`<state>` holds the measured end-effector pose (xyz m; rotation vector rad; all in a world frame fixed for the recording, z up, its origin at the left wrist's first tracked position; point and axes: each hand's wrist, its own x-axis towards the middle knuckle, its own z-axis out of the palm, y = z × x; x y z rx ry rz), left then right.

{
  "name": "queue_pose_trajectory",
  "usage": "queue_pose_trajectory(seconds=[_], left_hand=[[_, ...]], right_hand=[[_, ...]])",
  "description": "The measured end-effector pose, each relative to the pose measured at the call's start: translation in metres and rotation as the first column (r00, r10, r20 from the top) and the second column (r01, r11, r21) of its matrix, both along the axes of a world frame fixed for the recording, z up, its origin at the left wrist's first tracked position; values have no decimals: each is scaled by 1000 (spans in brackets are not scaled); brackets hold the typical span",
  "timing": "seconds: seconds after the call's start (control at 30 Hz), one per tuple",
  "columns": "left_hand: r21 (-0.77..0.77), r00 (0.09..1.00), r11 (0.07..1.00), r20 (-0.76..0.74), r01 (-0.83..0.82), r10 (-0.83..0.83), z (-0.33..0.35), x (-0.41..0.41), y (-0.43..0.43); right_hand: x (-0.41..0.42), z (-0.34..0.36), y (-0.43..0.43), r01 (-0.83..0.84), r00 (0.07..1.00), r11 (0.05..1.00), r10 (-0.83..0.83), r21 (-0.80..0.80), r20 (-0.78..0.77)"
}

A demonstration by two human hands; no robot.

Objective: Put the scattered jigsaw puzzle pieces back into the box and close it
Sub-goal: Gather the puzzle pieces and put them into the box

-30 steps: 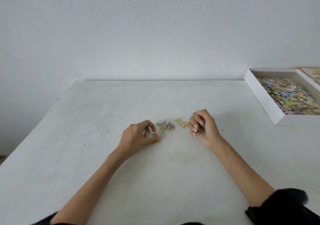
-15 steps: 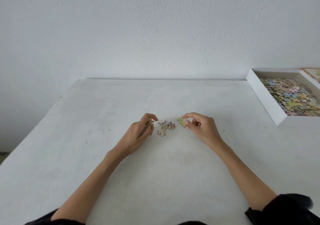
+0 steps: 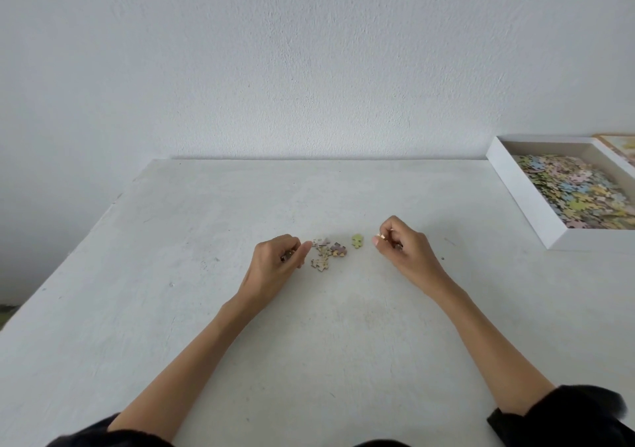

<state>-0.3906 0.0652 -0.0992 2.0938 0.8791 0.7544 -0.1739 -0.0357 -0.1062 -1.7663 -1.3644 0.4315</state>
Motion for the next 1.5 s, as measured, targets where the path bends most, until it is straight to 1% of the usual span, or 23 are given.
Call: queue_pose_trajectory(seconds=[0.03, 0.1, 0.17, 0.27, 0.33, 0.4, 0.47, 0.5, 0.57, 0.63, 0.67, 0.73, 0.93, 1.03, 1.13, 1.2, 1.3, 1.37, 1.5], left_hand=[[-1, 1000, 1000, 4, 9, -9, 0, -1, 0], [-25, 998, 998, 12, 54, -54, 3, -1, -2], [-13, 996, 996, 6, 87, -87, 4, -2, -3], [68, 996, 996, -76, 62, -57, -1, -1, -5], [139, 988, 990, -156, 17, 5, -4, 3, -6], [168, 980, 986, -191, -26, 58, -4, 6, -8], [177, 971, 983, -222, -44, 84, -4, 7, -9], [182, 965, 982, -248, -43, 88, -4, 8, -10], [179, 955, 983, -281, -40, 90, -3, 8, -11], [162, 958, 985, -271, -56, 99, -3, 8, -11], [155, 961, 986, -257, -64, 102, -4, 8, -10], [145, 966, 987, -238, -62, 96, -5, 7, -9], [91, 982, 996, -184, -14, 31, -5, 6, -7], [148, 980, 989, -199, 7, 23, -6, 5, -7], [177, 986, 983, -165, 41, -12, -3, 4, -9], [184, 989, 980, -140, 79, -54, -2, 3, -9], [201, 989, 976, -139, 84, -57, -1, 3, -6], [214, 988, 973, -142, 89, -60, -1, 1, -6], [184, 996, 981, -83, 56, -42, 1, 0, -8]], right_hand=[[-1, 2, 0, 1, 993, 1000, 1, 17, -115], [-2, 5, 1, -4, 943, 1000, 10, 17, -333], [-4, 5, 2, -25, 876, 1000, 23, 2, -482], [-6, 5, 4, -54, 796, 998, 60, 28, -602], [-7, 6, 4, -52, 780, 998, 57, 27, -623], [-9, 7, 2, -58, 795, 998, 68, 36, -603], [-12, 8, 0, -54, 848, 997, 74, 54, -525], [-14, 7, 0, -35, 893, 998, 56, 56, -446], [-18, 4, 2, 35, 977, 997, -19, 71, -214], [-19, -2, 5, 67, 998, 996, -66, 62, -13], [-19, -4, 6, 68, 996, 997, -71, 47, 52], [-20, -7, 7, 66, 990, 998, -68, 21, 126], [-20, -5, 8, 72, 984, 997, -67, -23, 166], [-23, -3, 10, 88, 978, 994, -72, -72, 198], [-25, -1, 13, 124, 969, 986, -95, -114, 230], [-24, -2, 15, 140, 968, 984, -112, -111, 224], [-23, -3, 15, 146, 972, 983, -123, -107, 198], [-22, -3, 15, 129, 978, 986, -109, -107, 178], [-17, -6, 9, 33, 990, 997, -22, -75, 143]])
